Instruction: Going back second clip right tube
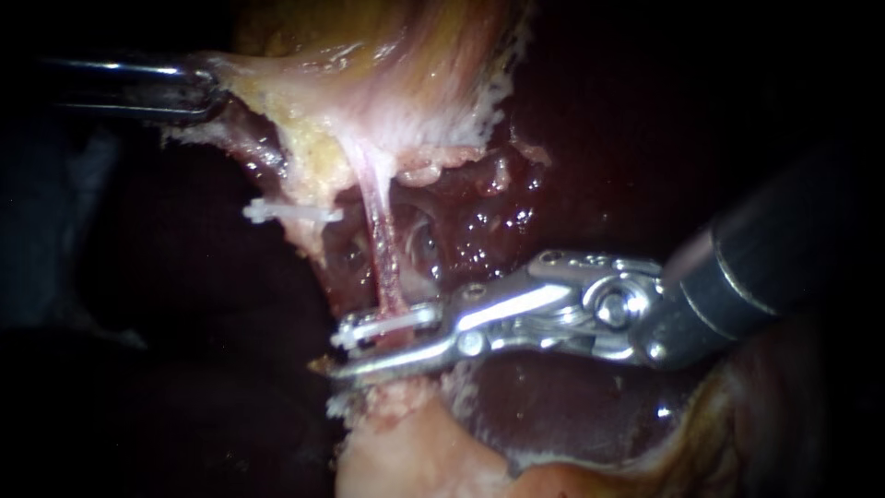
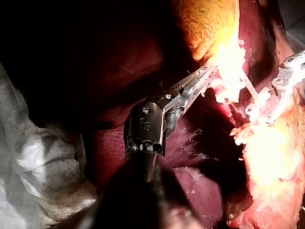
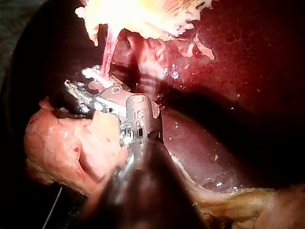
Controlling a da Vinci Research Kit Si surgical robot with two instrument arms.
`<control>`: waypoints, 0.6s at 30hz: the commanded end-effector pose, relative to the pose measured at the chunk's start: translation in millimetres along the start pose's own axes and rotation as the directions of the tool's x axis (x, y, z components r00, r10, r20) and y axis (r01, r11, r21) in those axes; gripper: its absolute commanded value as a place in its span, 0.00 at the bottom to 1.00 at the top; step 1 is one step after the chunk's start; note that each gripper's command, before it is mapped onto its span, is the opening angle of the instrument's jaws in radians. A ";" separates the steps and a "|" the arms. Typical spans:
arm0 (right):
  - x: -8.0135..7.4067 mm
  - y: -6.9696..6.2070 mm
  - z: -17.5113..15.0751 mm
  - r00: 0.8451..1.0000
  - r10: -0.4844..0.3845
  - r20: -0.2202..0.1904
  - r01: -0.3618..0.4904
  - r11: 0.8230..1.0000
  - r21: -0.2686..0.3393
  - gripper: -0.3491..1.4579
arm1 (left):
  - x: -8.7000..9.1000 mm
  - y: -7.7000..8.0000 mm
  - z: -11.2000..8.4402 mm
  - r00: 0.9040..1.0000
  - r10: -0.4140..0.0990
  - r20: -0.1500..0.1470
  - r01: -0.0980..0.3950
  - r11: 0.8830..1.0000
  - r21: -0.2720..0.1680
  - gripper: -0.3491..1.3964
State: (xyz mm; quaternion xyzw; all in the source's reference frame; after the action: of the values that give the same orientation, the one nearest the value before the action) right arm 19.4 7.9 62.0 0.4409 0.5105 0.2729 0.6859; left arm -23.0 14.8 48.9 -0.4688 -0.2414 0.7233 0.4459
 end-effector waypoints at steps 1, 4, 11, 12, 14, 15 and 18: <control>-0.1 0.1 -0.1 1.000 -0.025 -0.003 0.025 1.000 -0.009 0.46 | 0.0 0.0 0.0 1.000 0.000 0.000 0.000 1.000 -0.001 0.00; -0.1 0.6 -0.3 0.997 -0.083 0.002 0.083 0.996 -0.036 0.46 | 0.0 0.0 0.0 1.000 0.000 0.000 0.000 1.000 -0.001 0.00; -0.2 1.9 -1.3 0.968 -0.243 0.059 0.249 0.958 -0.142 0.47 | -0.1 0.0 0.0 1.000 0.001 0.000 -0.001 1.000 0.000 0.00; -0.3 2.1 -1.6 0.966 -0.252 0.065 0.259 0.954 -0.151 0.47 | -0.1 0.0 0.0 1.000 0.001 0.000 -0.001 1.000 0.000 0.00; -0.5 2.4 -2.3 0.960 -0.269 0.070 0.277 0.946 -0.166 0.47 | -0.1 0.0 0.1 1.000 0.001 0.000 -0.001 1.000 0.000 0.00; -0.5 2.5 -2.6 0.959 -0.273 0.073 0.282 0.944 -0.170 0.47 | -0.1 0.0 0.1 1.000 0.001 0.000 -0.001 1.000 0.000 0.00; -0.9 2.6 -3.8 0.954 -0.291 0.075 0.300 0.937 -0.179 0.47 | -0.1 0.0 0.0 1.000 0.001 0.000 -0.001 1.000 0.000 0.00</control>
State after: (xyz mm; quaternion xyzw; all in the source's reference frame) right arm 15.2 9.6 64.3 0.2942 0.5285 0.1973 0.7715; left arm -23.0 14.7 49.0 -0.4691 -0.2415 0.7233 0.4456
